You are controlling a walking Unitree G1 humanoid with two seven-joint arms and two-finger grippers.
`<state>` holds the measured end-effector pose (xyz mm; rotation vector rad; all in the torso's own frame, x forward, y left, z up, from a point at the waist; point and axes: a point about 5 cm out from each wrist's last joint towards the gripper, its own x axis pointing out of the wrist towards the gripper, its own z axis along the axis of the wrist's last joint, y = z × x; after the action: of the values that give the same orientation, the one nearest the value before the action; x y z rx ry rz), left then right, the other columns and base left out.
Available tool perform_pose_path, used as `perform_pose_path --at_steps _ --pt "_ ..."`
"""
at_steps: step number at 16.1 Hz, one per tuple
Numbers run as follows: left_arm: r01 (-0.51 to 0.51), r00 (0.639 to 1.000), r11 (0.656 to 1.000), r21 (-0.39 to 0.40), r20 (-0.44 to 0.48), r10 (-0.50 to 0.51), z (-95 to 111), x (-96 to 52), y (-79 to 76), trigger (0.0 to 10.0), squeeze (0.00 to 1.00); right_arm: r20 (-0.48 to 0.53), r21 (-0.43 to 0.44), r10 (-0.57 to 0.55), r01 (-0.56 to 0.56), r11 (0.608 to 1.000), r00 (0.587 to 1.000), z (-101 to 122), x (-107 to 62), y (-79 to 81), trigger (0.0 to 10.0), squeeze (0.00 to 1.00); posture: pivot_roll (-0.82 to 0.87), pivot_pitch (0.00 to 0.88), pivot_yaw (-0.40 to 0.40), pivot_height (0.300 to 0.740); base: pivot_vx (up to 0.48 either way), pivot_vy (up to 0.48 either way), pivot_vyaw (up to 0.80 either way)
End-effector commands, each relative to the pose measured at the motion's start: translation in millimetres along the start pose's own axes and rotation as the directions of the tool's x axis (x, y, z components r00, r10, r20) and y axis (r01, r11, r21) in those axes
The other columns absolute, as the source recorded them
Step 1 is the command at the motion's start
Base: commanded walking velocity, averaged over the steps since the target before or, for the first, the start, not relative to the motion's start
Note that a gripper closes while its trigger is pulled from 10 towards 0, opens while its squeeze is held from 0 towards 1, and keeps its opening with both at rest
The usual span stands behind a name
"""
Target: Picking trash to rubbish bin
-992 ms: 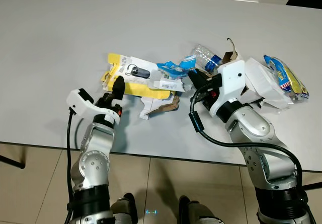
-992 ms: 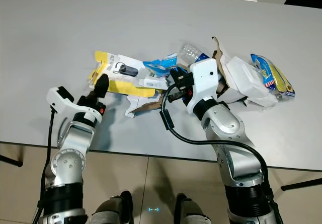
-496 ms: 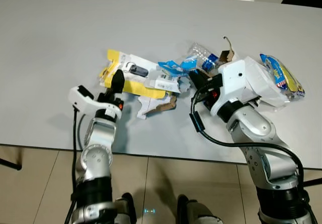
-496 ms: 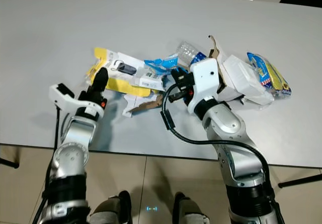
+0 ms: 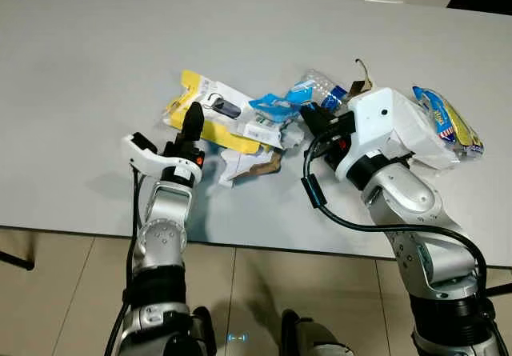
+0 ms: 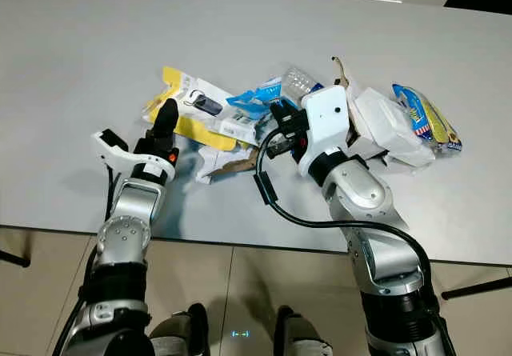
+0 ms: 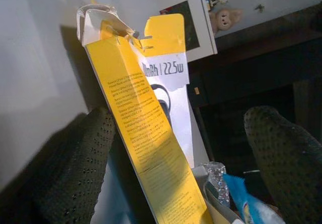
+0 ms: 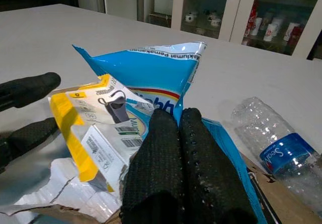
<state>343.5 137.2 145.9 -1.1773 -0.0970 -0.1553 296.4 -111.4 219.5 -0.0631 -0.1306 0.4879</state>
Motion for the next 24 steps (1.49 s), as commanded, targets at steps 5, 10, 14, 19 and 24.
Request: perform_pose_path --at_steps 5,10,14,19,24 --pt "-0.088 0.995 0.994 -0.070 -0.046 0.085 -18.6 -6.9 19.8 0.0 0.00 0.002 -0.016 0.009 -0.009 1.000 1.000 3.2 -2.2 1.6 10.0 0.00 -0.22 0.252 -0.060 0.740 0.000 0.000 0.00" --pt "-0.080 0.996 0.994 -0.075 -0.043 0.077 -19.6 -6.5 21.0 0.0 0.00 0.002 -0.016 0.010 -0.010 1.000 1.000 3.3 -2.5 1.9 10.0 0.00 -0.22 0.256 -0.061 0.740 0.000 0.000 0.00" --pt "-0.079 0.996 0.994 -0.078 -0.045 0.076 -20.7 -7.2 21.7 0.0 0.00 -0.001 -0.015 0.011 -0.011 1.000 1.000 2.7 -2.8 2.5 10.0 0.00 -0.22 0.257 -0.060 0.740 0.000 0.000 0.00" --pt "-0.067 0.997 0.994 -0.086 -0.042 0.064 -21.1 -7.4 20.7 0.0 0.00 -0.012 -0.017 0.014 -0.014 1.000 1.000 -0.2 -3.1 3.0 10.0 0.00 -0.22 0.257 -0.060 0.740 0.000 0.000 0.00" --pt "-0.046 0.998 0.995 -0.087 -0.040 0.042 -20.8 -6.5 17.6 0.0 0.00 -0.015 -0.015 0.015 -0.015 1.000 1.000 -1.6 -2.9 3.4 10.0 0.00 -0.22 0.256 -0.061 0.740 0.000 0.000 0.00"
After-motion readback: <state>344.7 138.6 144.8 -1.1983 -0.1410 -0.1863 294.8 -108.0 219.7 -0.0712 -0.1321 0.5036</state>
